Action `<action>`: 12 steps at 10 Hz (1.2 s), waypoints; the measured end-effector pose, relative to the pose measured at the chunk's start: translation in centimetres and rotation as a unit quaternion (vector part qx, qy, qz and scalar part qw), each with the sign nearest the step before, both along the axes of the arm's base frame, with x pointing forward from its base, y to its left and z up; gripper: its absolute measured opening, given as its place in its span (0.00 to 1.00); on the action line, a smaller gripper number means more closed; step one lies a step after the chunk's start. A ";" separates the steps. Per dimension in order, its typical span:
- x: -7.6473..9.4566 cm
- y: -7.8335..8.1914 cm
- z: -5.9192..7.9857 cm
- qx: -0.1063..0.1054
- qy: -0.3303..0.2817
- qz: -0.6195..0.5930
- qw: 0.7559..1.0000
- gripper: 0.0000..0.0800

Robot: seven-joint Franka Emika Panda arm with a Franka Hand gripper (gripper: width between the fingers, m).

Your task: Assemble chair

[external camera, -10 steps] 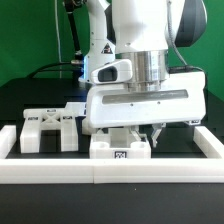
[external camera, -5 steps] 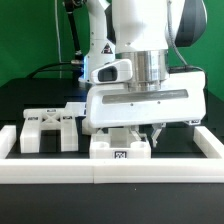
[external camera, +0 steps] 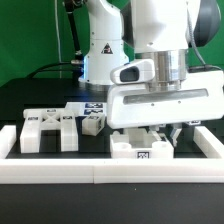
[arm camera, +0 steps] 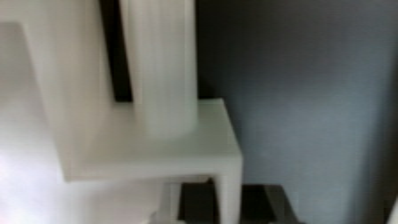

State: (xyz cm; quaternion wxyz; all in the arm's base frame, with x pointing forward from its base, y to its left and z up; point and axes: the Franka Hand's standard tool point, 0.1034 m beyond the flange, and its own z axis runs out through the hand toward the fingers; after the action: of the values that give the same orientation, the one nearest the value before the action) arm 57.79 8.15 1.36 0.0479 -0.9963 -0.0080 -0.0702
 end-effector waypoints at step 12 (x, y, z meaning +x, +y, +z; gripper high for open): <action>2.4 3.0 0.3 -0.003 -0.009 0.005 1.000 0.35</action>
Offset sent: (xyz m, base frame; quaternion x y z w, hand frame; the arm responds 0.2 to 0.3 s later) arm 0.0220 0.0289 0.0036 -0.0011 -0.0026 0.0112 0.9999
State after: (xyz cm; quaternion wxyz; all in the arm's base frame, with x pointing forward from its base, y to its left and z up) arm 60.21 11.17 1.66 0.0449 -0.9958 -0.0133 -0.0791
